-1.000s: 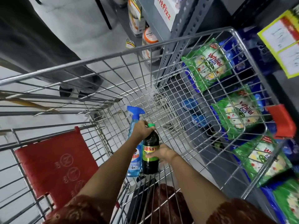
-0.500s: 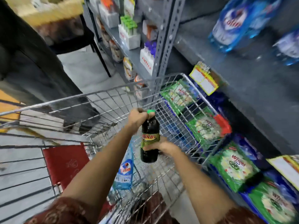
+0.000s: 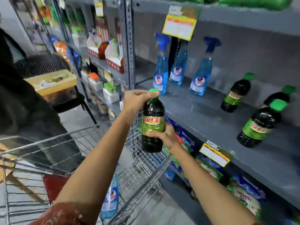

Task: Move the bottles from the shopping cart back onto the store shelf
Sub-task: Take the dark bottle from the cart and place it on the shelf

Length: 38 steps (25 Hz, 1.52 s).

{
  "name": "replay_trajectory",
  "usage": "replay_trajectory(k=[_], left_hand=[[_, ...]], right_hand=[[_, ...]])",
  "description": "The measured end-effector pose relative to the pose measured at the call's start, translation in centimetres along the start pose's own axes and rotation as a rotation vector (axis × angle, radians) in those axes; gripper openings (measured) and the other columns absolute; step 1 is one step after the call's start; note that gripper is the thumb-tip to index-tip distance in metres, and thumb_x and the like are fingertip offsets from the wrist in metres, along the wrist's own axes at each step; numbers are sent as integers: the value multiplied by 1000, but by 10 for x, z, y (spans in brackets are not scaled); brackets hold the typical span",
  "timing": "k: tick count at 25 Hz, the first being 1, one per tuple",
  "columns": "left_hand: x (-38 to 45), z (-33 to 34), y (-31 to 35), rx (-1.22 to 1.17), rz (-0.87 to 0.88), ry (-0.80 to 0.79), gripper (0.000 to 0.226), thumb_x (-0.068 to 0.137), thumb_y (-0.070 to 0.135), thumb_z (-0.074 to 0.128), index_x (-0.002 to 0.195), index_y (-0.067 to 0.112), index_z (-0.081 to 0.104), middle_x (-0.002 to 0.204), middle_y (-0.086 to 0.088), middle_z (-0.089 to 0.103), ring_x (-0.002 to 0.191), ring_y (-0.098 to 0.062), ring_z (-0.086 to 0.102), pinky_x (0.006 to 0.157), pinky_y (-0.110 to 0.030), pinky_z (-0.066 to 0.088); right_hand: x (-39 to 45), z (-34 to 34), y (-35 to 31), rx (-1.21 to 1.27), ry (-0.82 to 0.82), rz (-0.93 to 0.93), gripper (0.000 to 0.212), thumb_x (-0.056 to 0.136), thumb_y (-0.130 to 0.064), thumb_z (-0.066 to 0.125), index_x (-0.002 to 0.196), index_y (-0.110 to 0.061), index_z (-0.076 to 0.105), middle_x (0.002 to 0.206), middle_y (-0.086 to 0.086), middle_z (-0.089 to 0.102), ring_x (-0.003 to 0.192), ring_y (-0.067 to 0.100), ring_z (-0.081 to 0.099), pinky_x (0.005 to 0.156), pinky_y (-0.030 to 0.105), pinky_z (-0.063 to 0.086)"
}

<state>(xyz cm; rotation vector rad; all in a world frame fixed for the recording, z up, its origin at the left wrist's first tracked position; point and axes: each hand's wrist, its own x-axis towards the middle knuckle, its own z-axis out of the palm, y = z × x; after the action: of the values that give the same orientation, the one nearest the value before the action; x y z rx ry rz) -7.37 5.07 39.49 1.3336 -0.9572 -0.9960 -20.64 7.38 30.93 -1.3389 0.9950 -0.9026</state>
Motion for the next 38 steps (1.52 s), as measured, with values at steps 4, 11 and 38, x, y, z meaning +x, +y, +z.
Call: replay_trajectory(k=[4,11,38], left_hand=[[-38,42,58,-32,158,-42,25,56,23,85,71,7,73,70,-11,68,60,-15,59,60,-25,50],[-70,91,91,-40,261,-131,21,53,27,86,63,13,74,68,-3,71,59,-10,62,61,-24,50],[53,240,-6,139,264,-524,36,76,5,69,110,-4,63,108,-14,68,68,7,60,73,-9,50]], right_hand=[[-39,-32,-51,55,60,-183,51,36,-31,75,84,-18,63,63,-13,73,61,5,67,65,22,55],[-79,-76,-78,38,148,-282,45,37,-29,75,80,-20,65,63,-12,74,62,5,67,64,20,54],[26,-214,-7,-371,711,79,72,55,-13,85,119,-15,53,117,9,66,107,23,60,91,31,45]])
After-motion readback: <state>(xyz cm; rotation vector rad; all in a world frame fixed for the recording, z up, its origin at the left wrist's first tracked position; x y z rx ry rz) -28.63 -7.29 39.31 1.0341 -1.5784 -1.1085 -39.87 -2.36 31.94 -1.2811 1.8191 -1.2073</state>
